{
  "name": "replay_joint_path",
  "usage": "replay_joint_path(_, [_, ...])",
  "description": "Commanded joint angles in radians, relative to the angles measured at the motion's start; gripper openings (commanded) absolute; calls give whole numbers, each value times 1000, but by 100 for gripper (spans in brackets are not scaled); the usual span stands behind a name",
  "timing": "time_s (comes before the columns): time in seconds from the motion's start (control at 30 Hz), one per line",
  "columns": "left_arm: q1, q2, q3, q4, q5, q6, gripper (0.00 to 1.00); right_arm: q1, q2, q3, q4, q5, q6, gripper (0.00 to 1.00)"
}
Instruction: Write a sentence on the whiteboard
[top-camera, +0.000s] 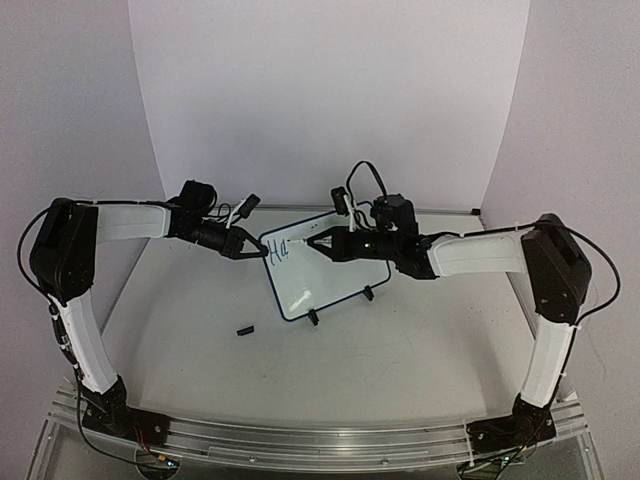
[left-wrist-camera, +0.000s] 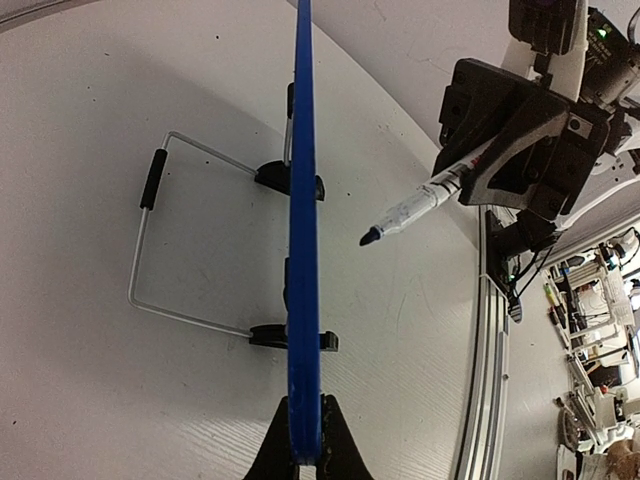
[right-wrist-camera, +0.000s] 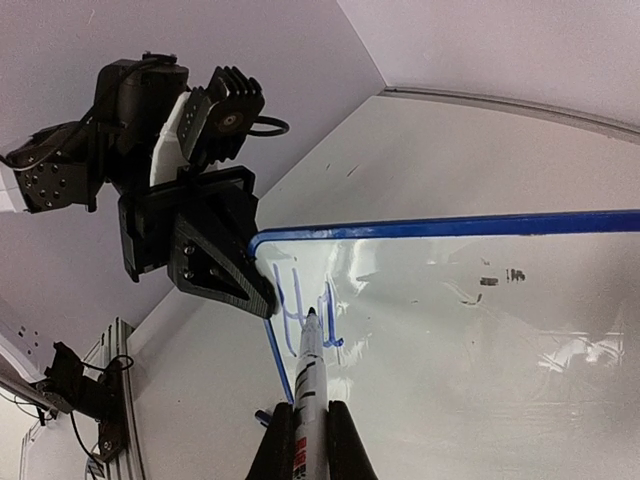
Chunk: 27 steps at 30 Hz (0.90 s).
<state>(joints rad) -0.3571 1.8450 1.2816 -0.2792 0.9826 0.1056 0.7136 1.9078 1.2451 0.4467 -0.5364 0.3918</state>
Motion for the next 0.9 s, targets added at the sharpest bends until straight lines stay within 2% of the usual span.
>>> replay_joint_path(0.0, [-11, -10, 29, -49, -60, 50, 0, -3, 33, 62, -2, 24, -20, 0])
replay_joint_path(0.43, [-13, -10, 30, -51, -59, 51, 0, -3, 59, 72, -31, 70, -18, 0])
replay_joint_path(0.87, [-13, -13, 29, -51, -64, 52, 0, -3, 17, -64, -49, 44, -19, 0])
